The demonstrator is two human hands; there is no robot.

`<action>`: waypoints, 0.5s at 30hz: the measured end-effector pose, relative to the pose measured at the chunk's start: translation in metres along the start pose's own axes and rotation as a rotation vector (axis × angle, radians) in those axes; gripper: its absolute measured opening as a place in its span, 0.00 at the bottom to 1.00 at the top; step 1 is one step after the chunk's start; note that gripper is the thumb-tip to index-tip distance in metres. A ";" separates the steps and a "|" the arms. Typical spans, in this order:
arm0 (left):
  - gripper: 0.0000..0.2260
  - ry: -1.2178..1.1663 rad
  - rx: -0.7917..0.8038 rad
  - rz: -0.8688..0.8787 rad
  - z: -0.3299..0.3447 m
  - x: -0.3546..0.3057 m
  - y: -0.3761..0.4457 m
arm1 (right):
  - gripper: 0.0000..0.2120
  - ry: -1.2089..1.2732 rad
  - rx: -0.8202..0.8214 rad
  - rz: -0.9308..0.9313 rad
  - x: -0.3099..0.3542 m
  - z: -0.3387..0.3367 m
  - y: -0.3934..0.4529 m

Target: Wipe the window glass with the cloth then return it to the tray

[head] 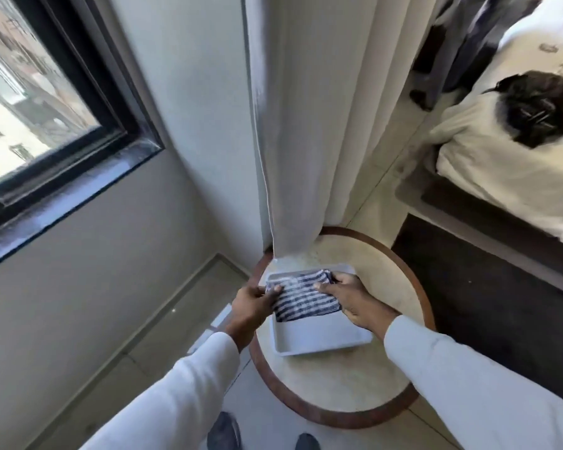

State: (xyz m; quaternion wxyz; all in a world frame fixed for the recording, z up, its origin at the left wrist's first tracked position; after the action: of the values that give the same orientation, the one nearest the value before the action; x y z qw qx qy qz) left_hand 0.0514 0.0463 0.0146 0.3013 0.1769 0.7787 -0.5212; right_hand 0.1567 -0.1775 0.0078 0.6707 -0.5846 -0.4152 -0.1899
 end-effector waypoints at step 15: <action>0.22 0.818 -0.139 0.529 0.113 0.055 0.119 | 0.28 -0.752 -0.282 -0.255 -0.136 -0.055 0.106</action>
State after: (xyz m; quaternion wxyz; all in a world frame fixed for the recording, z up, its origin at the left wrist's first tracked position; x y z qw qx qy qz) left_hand 0.1121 -0.0131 -0.1364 0.1039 0.5384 0.7944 -0.2613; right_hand 0.1742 -0.2353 -0.1627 0.3569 -0.6433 -0.6699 -0.0998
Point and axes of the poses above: each hand's wrist, its own y-axis towards the middle knuckle, its own z-axis out of the palm, x = y × z, the point moved 9 cm from there along y, towards the middle knuckle, and after that the axes turned 4 degrees about -z, right-handed, at the moved point
